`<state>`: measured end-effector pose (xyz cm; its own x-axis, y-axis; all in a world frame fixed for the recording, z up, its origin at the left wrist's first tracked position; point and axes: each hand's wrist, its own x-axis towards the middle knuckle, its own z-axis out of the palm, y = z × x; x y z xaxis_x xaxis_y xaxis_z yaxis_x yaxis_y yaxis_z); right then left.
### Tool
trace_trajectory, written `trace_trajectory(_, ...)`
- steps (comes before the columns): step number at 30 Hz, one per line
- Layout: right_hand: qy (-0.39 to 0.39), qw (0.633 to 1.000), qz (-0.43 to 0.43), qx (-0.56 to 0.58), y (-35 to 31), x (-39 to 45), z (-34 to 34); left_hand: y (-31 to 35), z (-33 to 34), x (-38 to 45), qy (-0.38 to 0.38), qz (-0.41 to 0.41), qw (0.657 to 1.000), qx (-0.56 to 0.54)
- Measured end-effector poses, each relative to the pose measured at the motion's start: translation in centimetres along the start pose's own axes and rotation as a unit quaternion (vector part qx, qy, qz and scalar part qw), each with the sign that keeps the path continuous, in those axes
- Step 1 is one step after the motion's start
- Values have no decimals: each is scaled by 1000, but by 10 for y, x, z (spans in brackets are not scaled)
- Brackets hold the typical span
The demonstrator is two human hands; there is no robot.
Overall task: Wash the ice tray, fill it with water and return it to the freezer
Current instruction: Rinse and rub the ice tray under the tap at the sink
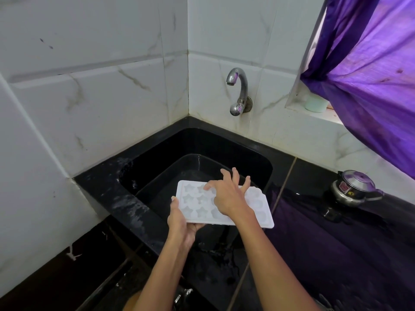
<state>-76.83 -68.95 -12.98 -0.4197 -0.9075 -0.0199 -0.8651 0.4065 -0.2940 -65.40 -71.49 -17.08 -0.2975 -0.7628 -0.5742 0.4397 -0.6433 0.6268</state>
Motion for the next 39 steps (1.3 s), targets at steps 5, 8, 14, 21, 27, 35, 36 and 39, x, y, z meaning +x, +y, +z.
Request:
trace_trajectory(5, -1, 1000, -11, -9, -6, -1, 1, 4, 1, -3, 4, 5, 1000, -4)
trace_trajectory(8, 3, 1000, -11, -9, -6, 0, -1, 5, 2, -3, -4, 5, 1000, -9)
trace_trajectory(14, -10, 1000, -10, -25, -10, 3, -3, 2, 1, 1, -11, 4, 1000, -16)
trace_trajectory(21, -10, 998, -6, -54, -15, 4, -3, 3, 6, 0, -5, 2, 1000, -28)
trace_trajectory(27, 1, 998, -10, -66, -11, 6, -3, -1, 12, -1, -5, -7, 999, -34)
trace_trajectory(35, -6, 996, 2, -91, -13, 5, -1, -5, 12, 1, -1, -11, 999, -37)
trace_trajectory(36, -4, 996, -1, -92, -13, 4, 1, -5, 12, 2, 0, -11, 999, -40)
trace_trajectory(39, -5, 996, -9, -88, -13, 4, 4, -4, 8, 4, 2, -12, 999, -45)
